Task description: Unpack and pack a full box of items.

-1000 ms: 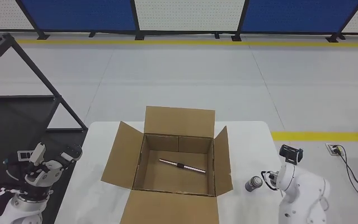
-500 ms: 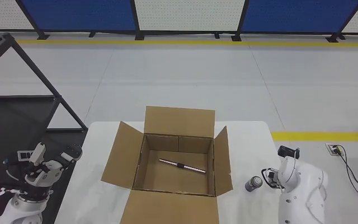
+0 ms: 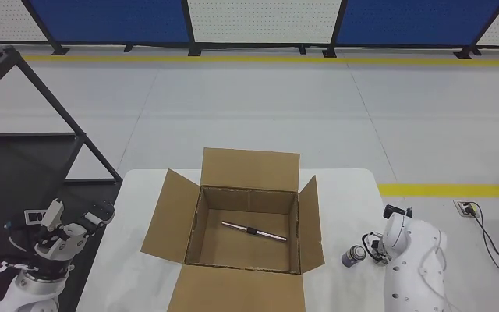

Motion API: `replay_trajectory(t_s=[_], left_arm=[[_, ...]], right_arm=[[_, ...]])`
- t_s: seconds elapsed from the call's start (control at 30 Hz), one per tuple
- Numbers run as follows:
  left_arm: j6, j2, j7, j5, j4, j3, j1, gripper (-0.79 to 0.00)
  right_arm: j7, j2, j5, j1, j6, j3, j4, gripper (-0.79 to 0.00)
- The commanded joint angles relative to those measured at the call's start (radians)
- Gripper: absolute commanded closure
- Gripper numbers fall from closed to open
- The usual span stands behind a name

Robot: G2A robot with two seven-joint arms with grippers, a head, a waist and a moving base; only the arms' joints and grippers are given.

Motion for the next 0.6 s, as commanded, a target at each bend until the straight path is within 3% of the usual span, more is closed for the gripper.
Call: replay_trajectory(t_s=[0.0,0.1,0.2,0.57], left_arm=[[0.0,0.0,0.0,0.0,0.0,0.0,0.0,-0.785],[0.0,0.0,0.0,0.0,0.0,0.0,0.0,-0.785],[0.0,0.0,0.0,0.0,0.0,0.0,0.0,-0.785],[0.0,0.0,0.0,0.0,0.0,0.0,0.0,-0.785]], right_arm=[[0.0,0.0,-0.002,0.004,0.001,0.0,0.01,-0.157],[0.0,-0.001,-0.003,0.008,0.002,0.0,0.022,-0.259],[0.0,-0.003,-0.004,0.01,0.003,-0.004,0.028,-0.305],[0.0,-0.008,-0.003,0.012,-0.007,-0.001,-0.001,-0.369]])
